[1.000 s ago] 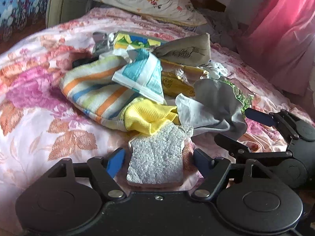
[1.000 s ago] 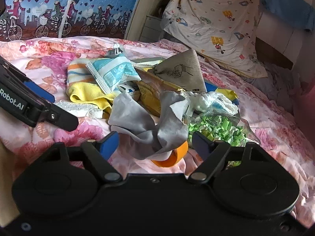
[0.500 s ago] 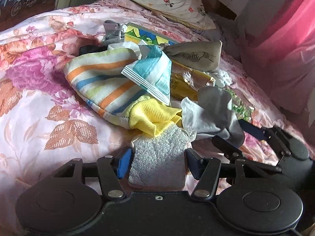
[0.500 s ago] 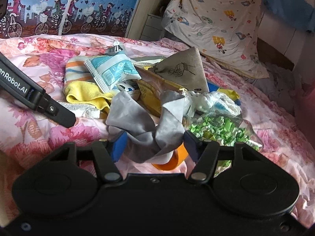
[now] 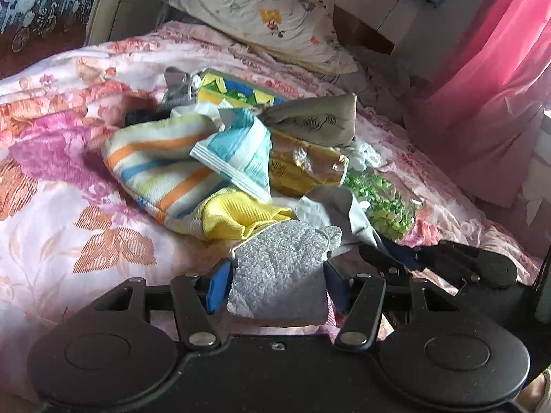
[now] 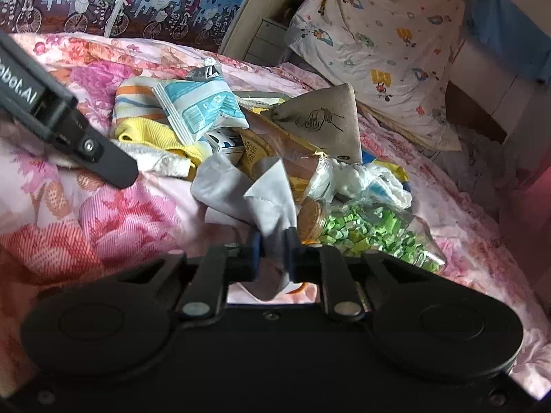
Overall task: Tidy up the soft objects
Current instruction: 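Carry the grey sponge and grey cloth onto the dinosaur drawing frame, both grippers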
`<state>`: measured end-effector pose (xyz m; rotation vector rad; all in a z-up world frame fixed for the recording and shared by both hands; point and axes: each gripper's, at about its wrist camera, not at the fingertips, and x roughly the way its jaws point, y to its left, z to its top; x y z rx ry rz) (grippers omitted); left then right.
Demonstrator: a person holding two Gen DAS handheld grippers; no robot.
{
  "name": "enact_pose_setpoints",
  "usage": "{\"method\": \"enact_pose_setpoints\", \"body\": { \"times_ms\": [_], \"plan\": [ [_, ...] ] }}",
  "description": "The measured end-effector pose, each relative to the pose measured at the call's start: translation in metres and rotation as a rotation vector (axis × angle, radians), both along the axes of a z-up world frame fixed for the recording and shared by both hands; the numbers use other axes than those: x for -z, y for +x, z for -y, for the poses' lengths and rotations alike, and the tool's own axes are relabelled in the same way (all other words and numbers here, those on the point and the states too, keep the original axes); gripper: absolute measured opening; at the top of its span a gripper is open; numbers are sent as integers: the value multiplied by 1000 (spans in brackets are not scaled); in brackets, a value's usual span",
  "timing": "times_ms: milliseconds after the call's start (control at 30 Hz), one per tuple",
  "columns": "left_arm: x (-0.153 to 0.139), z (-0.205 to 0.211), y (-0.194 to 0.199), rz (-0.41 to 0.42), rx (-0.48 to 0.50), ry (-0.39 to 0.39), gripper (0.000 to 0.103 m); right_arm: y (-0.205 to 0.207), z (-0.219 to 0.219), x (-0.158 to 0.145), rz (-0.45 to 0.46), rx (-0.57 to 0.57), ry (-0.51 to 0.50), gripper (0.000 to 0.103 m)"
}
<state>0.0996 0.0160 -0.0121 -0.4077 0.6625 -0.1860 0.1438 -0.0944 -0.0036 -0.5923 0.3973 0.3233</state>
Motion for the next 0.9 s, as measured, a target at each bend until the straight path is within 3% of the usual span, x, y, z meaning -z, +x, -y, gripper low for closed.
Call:
{"method": "enact_pose_setpoints", "body": {
  "times_ms": [233,533,900],
  "plan": [
    [0,-3,-4,-10,9,-64,58,-14,-1,-3,74,-12,-28,3],
    [-16,18,-24,126,90,9,58,-29,9,-15,148,-1,7,3],
    [-38,15,-18,276,20,21,58,-32,25,-37,283,24,113,3]
  ]
}}
